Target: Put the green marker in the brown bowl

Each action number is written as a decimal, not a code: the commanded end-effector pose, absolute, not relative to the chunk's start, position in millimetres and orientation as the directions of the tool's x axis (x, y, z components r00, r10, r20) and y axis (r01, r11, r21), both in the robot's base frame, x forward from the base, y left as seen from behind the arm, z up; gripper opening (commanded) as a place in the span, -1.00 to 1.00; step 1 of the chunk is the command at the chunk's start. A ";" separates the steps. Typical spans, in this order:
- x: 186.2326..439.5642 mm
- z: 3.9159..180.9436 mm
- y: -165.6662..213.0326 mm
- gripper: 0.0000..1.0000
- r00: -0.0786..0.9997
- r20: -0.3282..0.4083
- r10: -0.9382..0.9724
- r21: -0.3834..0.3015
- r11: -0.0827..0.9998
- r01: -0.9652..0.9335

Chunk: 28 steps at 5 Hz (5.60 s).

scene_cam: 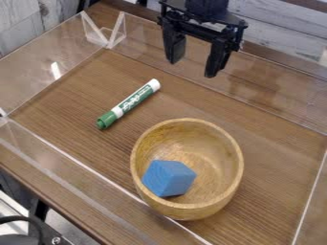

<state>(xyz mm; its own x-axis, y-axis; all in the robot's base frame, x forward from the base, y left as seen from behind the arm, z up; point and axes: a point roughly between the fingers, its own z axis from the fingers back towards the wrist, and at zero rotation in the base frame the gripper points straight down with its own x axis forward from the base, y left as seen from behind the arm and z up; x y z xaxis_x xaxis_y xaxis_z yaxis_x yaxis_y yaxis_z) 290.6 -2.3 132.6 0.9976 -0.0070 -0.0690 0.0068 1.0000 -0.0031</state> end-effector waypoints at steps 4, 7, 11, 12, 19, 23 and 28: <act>279.2 111.0 39.3 1.00 0.995 -0.087 -0.041 0.006 0.999 0.042; 273.6 94.2 49.9 1.00 0.990 -0.119 -0.079 0.008 0.997 0.081; 266.7 77.7 64.9 1.00 0.982 -0.144 -0.123 0.006 0.992 0.125; 264.8 74.3 67.3 1.00 0.979 -0.151 -0.137 0.002 0.990 0.139; 246.9 73.6 88.2 1.00 0.970 -0.118 -0.214 -0.003 0.977 0.215; 240.6 55.2 99.7 1.00 0.970 -0.089 -0.225 -0.016 0.974 0.224; 240.1 32.8 106.1 1.00 0.959 -0.048 -0.281 -0.043 0.959 0.279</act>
